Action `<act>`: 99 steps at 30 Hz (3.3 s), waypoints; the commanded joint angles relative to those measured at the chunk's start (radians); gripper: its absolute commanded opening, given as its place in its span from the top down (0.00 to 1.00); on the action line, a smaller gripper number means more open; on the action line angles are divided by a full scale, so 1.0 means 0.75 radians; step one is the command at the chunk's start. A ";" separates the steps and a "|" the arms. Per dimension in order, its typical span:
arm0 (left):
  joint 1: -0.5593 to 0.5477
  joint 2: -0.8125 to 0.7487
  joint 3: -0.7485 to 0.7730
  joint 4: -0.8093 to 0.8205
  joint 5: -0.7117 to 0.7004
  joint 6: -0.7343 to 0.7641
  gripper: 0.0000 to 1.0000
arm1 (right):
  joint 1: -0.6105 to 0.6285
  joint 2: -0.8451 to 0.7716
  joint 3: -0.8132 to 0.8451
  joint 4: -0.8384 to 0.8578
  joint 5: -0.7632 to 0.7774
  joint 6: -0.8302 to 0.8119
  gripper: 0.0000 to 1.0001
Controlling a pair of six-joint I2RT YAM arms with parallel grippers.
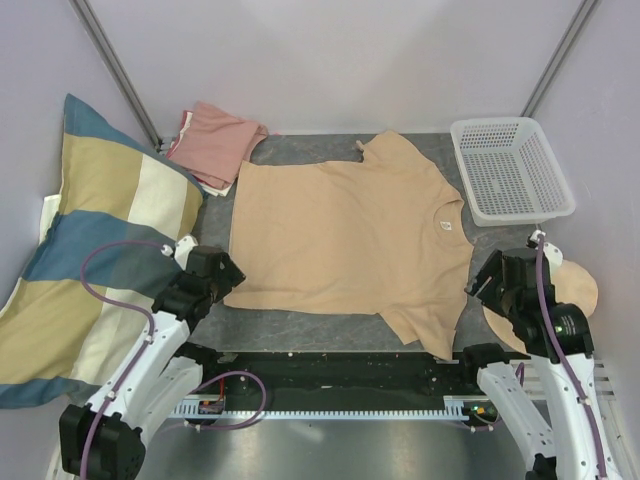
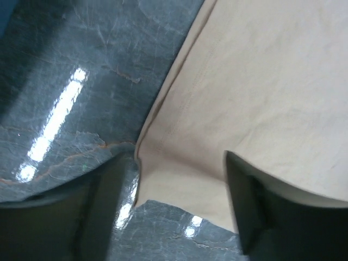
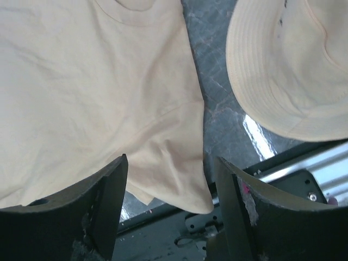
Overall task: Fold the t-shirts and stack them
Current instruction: Flatten out the tshirt
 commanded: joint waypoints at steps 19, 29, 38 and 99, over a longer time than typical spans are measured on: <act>-0.003 -0.107 0.126 -0.038 -0.001 0.018 0.00 | 0.089 0.327 -0.066 0.605 -0.390 -0.280 0.25; -0.003 -0.138 0.106 -0.042 0.005 0.028 0.00 | 0.465 0.861 0.094 0.930 -0.125 -0.354 0.24; -0.003 -0.171 0.055 -0.044 0.031 0.018 0.00 | 1.083 0.925 0.059 0.832 0.380 -0.183 0.24; -0.001 -0.109 0.028 -0.021 0.056 0.022 0.00 | 1.762 1.064 -0.413 0.433 0.575 1.008 0.42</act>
